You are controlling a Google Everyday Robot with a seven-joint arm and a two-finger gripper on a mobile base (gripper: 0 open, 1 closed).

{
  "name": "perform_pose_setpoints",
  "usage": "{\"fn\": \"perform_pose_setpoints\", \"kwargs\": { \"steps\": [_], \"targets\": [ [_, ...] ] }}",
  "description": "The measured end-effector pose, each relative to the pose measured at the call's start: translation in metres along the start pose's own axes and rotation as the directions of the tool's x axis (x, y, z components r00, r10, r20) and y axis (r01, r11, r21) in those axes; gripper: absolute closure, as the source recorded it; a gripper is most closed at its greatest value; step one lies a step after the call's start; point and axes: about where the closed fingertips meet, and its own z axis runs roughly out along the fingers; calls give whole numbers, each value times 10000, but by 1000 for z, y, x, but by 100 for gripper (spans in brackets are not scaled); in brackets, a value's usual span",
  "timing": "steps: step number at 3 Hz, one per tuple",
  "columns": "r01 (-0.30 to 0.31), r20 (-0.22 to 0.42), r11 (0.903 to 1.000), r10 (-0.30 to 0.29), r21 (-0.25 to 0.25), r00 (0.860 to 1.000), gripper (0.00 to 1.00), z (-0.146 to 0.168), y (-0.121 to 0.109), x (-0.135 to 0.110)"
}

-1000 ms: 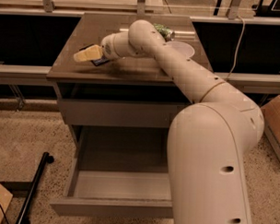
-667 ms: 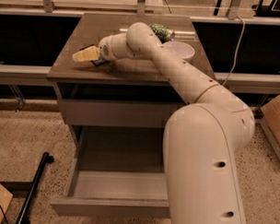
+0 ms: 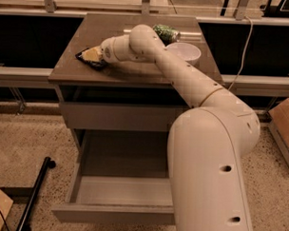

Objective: Place rxbar blueberry into middle drawer

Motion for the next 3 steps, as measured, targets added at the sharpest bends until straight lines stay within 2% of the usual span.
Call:
{"fn": "perform_pose_setpoints", "kwargs": {
  "steps": [1,2,3],
  "targets": [
    [-53,15,10000,53,3,10000,85,0,0,1],
    [-56,92,10000,56,6,9999,100,-2,2,0],
    [62,253,9998,-66,168,9997,100,-17,5,-8]
  ]
}}
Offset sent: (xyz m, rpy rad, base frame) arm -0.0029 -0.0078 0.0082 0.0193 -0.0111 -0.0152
